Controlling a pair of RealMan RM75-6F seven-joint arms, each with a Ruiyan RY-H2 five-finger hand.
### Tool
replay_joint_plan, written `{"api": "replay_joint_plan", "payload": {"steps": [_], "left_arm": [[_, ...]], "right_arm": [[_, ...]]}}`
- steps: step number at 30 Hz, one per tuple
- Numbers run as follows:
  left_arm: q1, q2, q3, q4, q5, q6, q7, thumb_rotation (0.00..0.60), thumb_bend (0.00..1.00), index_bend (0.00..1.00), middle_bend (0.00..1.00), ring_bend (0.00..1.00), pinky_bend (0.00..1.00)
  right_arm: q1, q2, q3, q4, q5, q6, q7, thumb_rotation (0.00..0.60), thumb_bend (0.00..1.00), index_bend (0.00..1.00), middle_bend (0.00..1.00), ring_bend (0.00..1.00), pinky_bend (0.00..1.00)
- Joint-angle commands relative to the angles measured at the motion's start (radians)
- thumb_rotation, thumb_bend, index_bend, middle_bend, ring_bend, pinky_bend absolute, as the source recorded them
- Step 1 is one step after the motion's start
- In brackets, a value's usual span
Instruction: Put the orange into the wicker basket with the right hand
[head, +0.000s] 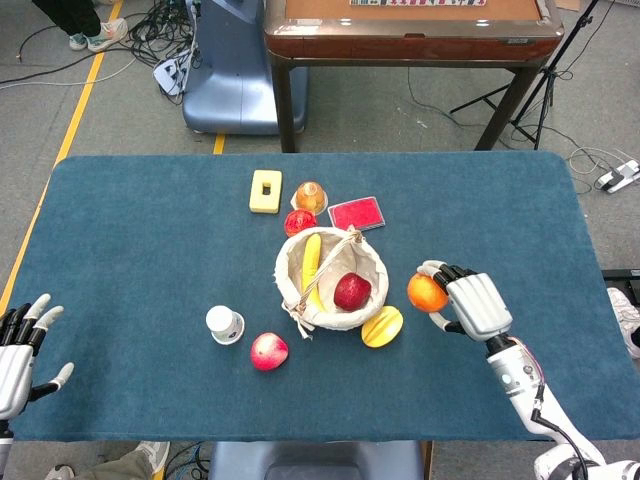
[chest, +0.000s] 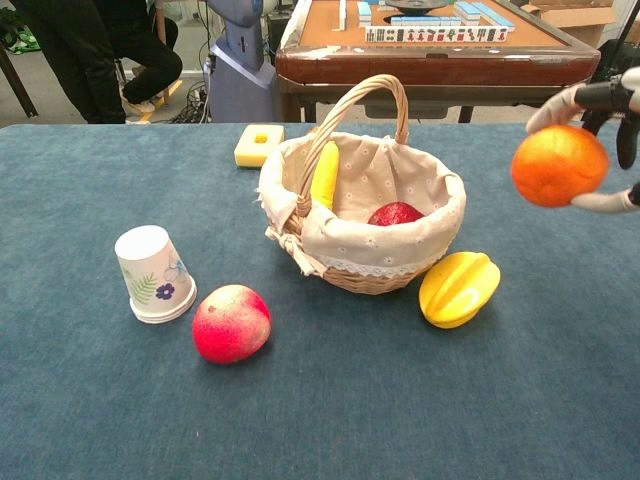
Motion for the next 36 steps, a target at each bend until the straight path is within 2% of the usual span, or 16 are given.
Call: {"api": "replay_joint_plan", "payload": {"steps": [1, 7, 12, 17, 22, 27, 36], "left_arm": [[0.001, 0.002, 0.001, 0.000, 0.000, 0.001, 0.000, 0.600, 0.26, 0.17, 0.00, 0.00, 0.00], [0.005, 0.003, 0.001, -0.002, 0.000, 0.006, -0.002, 0.600, 0.26, 0.17, 0.00, 0.00, 0.00], [0.007, 0.004, 0.001, 0.000, -0.003, 0.007, -0.004, 0.600, 0.26, 0.17, 0.00, 0.00, 0.00], [0.006, 0.006, -0.001, 0.000, -0.001, 0.008, -0.006, 0.600, 0.26, 0.17, 0.00, 0.00, 0.00], [0.008, 0.007, 0.000, 0.002, -0.003, 0.008, -0.007, 0.600, 0.26, 0.17, 0.00, 0.00, 0.00], [0.009, 0.008, 0.000, 0.004, -0.004, 0.009, -0.011, 0.600, 0.26, 0.17, 0.00, 0.00, 0.00], [0.009, 0.009, -0.002, 0.008, -0.002, 0.009, -0.016, 0.600, 0.26, 0.17, 0.00, 0.00, 0.00]], "right_arm": [[0.033, 0.000, 0.025, -0.018, 0.009, -0.018, 0.012, 0.600, 0.35, 0.36, 0.38, 0.39, 0.53], [0.089, -0.052, 0.039, -0.019, 0.043, -0.071, -0.007, 0.600, 0.35, 0.33, 0.32, 0.38, 0.53], [0.116, -0.074, 0.030, -0.014, 0.059, -0.101, -0.011, 0.600, 0.35, 0.13, 0.15, 0.25, 0.53], [0.127, -0.088, 0.025, -0.004, 0.055, -0.103, 0.005, 0.600, 0.35, 0.06, 0.07, 0.20, 0.53], [0.126, -0.076, 0.019, -0.014, 0.049, -0.090, 0.013, 0.600, 0.35, 0.05, 0.06, 0.20, 0.53], [0.096, -0.023, 0.000, -0.045, 0.037, -0.050, 0.005, 0.600, 0.35, 0.05, 0.07, 0.20, 0.53], [-0.040, 0.087, -0.068, -0.054, -0.013, 0.131, -0.065, 0.600, 0.35, 0.05, 0.13, 0.20, 0.53]]}}
